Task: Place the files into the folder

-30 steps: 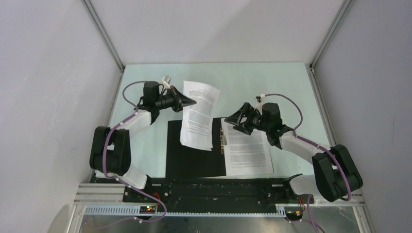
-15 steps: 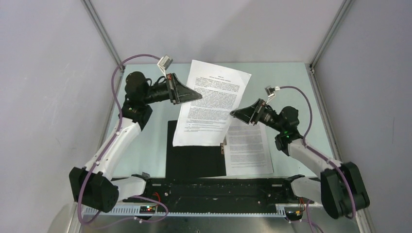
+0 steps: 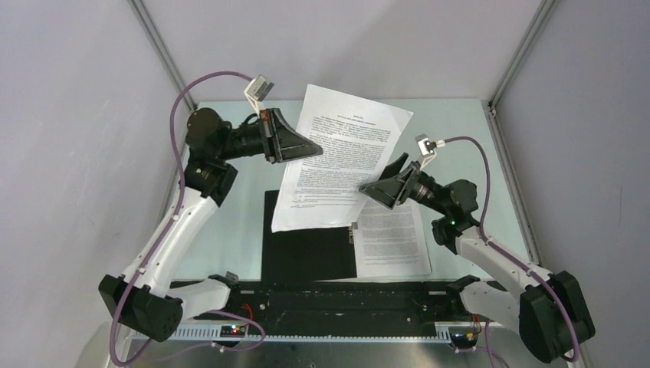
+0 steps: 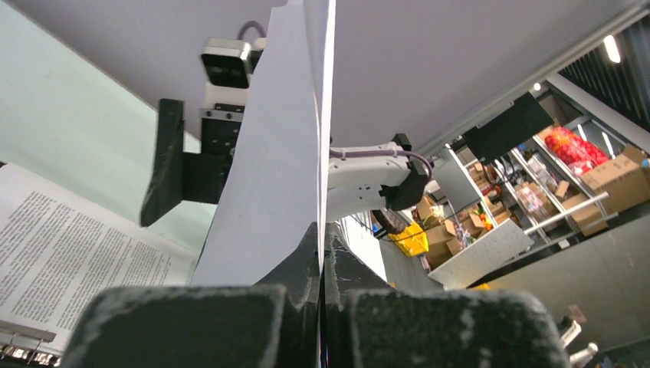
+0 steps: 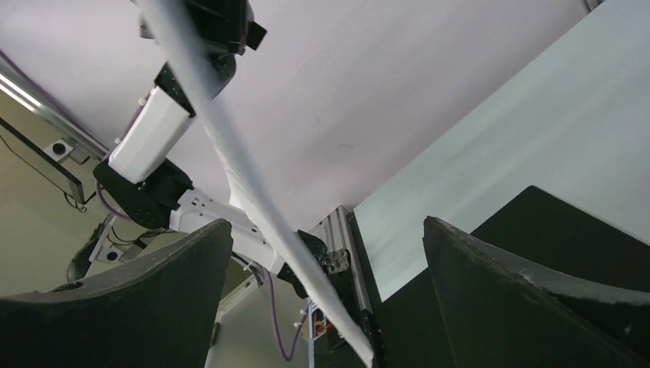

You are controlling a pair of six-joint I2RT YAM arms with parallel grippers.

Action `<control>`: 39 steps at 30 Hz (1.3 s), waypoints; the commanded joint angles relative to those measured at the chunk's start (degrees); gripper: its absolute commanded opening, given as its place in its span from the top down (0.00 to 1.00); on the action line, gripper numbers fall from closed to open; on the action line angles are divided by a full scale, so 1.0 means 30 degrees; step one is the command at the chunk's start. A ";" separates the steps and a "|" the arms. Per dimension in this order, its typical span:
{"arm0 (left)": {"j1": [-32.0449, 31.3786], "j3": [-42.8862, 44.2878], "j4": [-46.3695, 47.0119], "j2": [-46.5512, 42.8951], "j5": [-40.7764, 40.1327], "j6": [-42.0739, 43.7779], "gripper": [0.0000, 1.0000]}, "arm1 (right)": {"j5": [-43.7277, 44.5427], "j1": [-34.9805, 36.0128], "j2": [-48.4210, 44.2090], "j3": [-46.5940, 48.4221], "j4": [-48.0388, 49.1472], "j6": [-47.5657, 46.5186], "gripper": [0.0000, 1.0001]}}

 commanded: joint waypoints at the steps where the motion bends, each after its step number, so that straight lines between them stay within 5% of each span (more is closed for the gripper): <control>1: -0.0345 0.0897 0.0194 -0.0192 0.0593 -0.0221 1.00 | 0.0436 0.0221 0.0361 0.0773 0.1670 0.0016 0.01; 15: -0.0351 0.0013 0.0208 0.0663 -0.0317 0.0720 1.00 | 0.2152 0.1781 -0.3079 0.0845 -0.0021 0.0602 0.11; 21: -0.0379 -0.0859 0.0207 0.0525 -0.1094 0.1107 1.00 | 0.3300 0.2138 -0.3131 0.1009 -0.2742 0.0539 0.29; 25: -0.0435 -0.2014 0.0155 0.0237 -0.1857 0.1518 0.98 | 0.4698 0.2064 -0.3470 0.1932 -0.6961 -0.0408 0.52; 28: -0.0486 -0.3046 -0.0143 -0.0090 -0.2957 0.2178 0.82 | 0.6733 0.1968 -0.3723 0.3725 -1.3233 -0.1600 0.77; 31: -0.0679 -0.4775 -0.1039 -0.0670 -0.4916 0.3217 0.48 | 0.8095 0.1496 -0.3533 0.5270 -1.9809 -0.3259 0.99; 34: -0.1507 -0.6539 -0.1512 -0.0916 -0.7123 0.3874 0.36 | 0.8581 0.0137 -0.2896 0.6394 -2.3711 -0.4490 1.00; 39: -0.3645 -0.7753 -0.1898 0.0651 -1.1576 0.4174 0.34 | 1.1963 -0.0659 -0.1427 0.7286 -2.9597 -0.7353 1.00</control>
